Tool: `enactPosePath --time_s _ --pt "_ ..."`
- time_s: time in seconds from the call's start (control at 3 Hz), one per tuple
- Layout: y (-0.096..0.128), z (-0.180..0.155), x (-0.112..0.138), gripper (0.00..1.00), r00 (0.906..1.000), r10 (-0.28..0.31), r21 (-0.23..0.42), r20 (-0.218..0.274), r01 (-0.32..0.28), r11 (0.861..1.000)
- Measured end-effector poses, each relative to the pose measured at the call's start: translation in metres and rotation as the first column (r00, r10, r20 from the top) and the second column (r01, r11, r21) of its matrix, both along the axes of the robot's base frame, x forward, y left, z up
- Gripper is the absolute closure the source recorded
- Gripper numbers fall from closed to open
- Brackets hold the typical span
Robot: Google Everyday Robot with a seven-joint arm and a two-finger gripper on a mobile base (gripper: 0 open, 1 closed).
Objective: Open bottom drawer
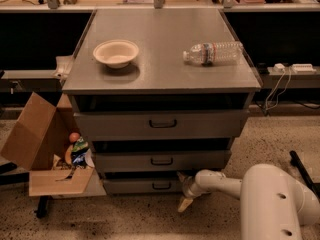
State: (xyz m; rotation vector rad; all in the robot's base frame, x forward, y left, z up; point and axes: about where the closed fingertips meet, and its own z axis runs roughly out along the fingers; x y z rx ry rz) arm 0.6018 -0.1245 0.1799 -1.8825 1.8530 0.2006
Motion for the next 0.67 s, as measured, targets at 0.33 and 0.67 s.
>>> enactPosePath --time_s 0.33,0.67 --pt "0.0046 -0.0106 0.0141 0.0 1.0 -0.006 -0.001 0.005 0.006 1.0" --pt "0.0056 -0.0178 0.0127 0.13 1.0 -0.005 0.001 0.004 0.005 1.0"
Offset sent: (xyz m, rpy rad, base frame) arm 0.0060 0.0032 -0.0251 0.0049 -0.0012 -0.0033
